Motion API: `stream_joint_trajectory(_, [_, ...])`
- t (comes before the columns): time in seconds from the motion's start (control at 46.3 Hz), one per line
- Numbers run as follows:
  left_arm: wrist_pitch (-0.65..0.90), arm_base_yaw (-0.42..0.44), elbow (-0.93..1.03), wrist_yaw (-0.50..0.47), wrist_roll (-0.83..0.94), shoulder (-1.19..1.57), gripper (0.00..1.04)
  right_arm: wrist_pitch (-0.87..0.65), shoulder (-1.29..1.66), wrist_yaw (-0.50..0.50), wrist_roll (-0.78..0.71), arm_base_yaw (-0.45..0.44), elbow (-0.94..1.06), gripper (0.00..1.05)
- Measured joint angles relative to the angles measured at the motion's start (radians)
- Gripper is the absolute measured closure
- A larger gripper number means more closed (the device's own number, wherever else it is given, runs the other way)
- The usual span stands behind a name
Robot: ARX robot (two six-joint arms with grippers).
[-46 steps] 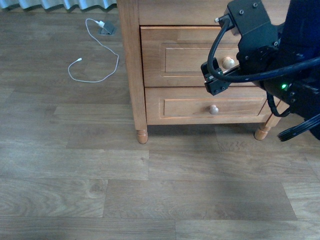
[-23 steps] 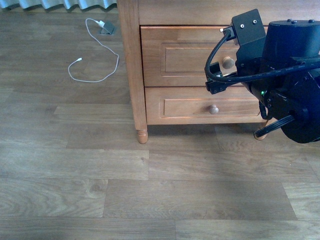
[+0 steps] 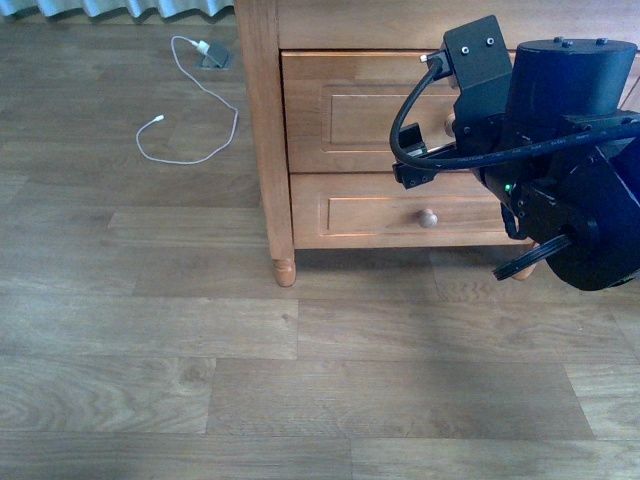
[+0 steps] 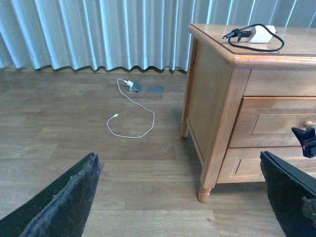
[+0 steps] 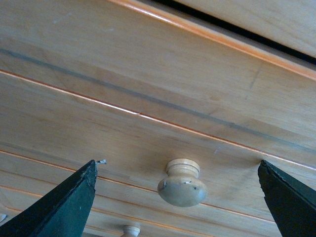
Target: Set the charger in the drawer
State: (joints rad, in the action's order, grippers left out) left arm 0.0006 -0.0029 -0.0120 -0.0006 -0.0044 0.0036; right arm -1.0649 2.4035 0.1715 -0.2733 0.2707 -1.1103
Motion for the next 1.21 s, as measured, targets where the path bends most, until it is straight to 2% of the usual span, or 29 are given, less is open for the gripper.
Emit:
stream_joint_trajectory(0.238, [0.000,0.000,0.000,0.000,0.000,0.000,0.06,0.001,0.003,0.016,-0.001,0.000,-0.005,0.08])
stream_joint_trajectory(0.302, [0.000,0.000,0.000,0.000,0.000,0.000,0.06,0.014,0.006,0.019,0.001,-0.001,-0.010,0.14])
stream_joint_trajectory(0.389, [0.000,0.000,0.000,0.000,0.000,0.000,0.06,0.015,0.012,0.018,0.001,-0.001,-0.011,0.09])
stream_joint_trajectory(0.778, [0.000,0.000,0.000,0.000,0.000,0.000,0.06,0.034,0.020,0.014,0.002,-0.001,-0.026,0.79])
stream_joint_trajectory(1.015, [0.000,0.000,0.000,0.000,0.000,0.000,0.06,0.071,0.013,0.005,0.022,-0.004,-0.024,0.81])
stream_joint_trajectory(1.21, [0.000,0.000,0.000,0.000,0.000,0.000,0.06,0.167,-0.105,-0.076,0.084,-0.027,0.098,0.81])
